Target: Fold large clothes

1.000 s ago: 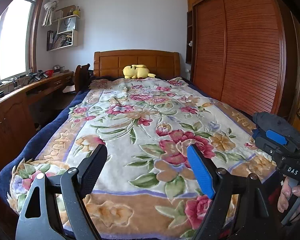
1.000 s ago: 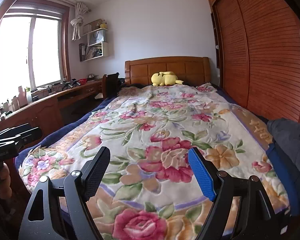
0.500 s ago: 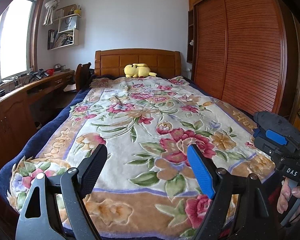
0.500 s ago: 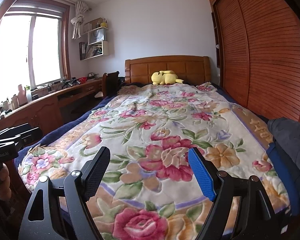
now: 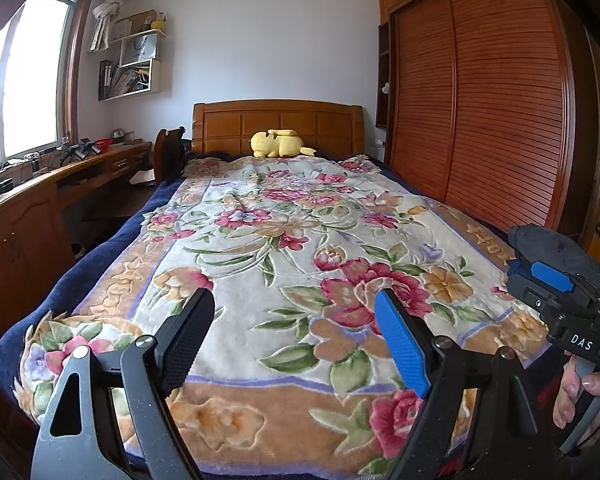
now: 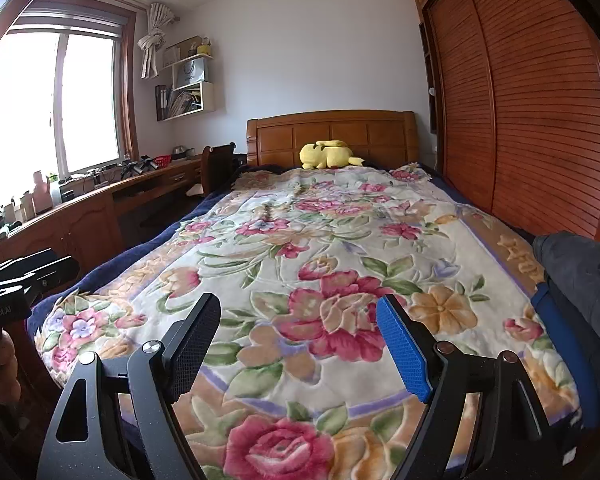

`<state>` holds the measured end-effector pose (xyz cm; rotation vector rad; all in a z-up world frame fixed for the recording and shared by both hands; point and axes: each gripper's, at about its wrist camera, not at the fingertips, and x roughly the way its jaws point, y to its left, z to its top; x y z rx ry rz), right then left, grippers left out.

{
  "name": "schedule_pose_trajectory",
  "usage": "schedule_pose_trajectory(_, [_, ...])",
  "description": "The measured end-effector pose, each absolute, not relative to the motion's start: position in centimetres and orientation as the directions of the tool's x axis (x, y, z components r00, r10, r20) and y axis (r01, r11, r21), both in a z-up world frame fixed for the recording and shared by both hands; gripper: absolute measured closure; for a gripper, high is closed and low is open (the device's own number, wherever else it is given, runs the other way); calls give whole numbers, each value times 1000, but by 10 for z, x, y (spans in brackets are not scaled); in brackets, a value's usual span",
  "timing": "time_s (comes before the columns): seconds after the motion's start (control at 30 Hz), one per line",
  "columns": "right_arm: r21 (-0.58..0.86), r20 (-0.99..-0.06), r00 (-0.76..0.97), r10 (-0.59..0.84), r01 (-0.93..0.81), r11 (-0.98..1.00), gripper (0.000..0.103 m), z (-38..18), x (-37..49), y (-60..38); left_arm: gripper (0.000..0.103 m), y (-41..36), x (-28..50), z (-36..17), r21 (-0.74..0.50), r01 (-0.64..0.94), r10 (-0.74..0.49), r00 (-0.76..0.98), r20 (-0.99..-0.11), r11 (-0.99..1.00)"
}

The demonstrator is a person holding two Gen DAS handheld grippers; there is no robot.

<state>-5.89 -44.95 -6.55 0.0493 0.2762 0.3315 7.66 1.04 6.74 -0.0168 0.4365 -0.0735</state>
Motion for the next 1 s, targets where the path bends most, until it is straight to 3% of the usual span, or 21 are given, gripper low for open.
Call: schedule_pose_trajectory(1.0, [100, -260, 908, 329, -313, 944, 21, -66, -58, -451, 20, 11, 75, 69, -31, 65, -72, 905, -420, 997])
